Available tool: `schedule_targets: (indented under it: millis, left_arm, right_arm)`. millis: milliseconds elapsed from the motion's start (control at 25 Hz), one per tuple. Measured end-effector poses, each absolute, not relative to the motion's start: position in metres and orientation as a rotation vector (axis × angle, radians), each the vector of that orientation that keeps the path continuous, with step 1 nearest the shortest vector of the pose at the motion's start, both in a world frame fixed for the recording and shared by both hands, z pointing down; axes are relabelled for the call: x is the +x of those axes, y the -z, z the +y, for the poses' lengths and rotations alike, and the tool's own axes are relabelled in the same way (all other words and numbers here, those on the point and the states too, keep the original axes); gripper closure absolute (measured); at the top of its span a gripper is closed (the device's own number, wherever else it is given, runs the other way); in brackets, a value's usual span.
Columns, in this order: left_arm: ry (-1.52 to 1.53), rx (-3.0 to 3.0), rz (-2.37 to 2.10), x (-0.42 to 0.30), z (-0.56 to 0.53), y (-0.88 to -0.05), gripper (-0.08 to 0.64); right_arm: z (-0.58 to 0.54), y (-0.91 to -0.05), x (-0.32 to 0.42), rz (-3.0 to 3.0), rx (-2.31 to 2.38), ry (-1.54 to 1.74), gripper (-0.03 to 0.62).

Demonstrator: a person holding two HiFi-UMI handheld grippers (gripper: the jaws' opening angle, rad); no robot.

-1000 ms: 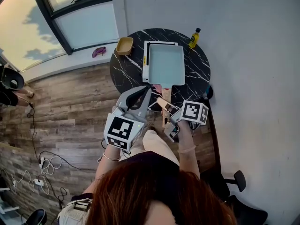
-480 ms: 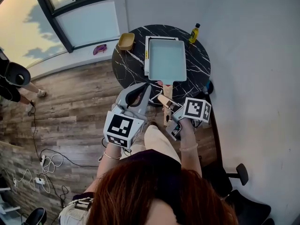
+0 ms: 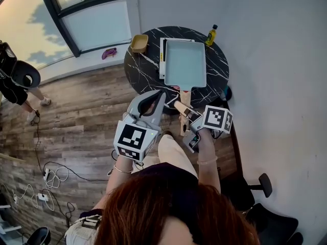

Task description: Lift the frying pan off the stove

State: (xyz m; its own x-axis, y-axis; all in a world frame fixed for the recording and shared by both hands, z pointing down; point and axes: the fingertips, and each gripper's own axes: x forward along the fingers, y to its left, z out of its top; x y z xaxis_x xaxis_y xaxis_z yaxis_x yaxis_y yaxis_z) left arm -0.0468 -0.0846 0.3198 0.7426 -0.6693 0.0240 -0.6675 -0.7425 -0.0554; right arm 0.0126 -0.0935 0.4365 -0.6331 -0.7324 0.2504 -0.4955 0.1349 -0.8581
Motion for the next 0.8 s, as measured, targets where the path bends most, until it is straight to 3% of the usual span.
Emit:
schedule_targets:
  millis: [800]
  left_arm:
    - [0.021, -2.891, 1.089, -0.070, -0.055, -0.313, 0.548]
  right_arm:
    - [-0.052, -0.413, -0.010, 2.188, -1.219, 1.460, 0.492]
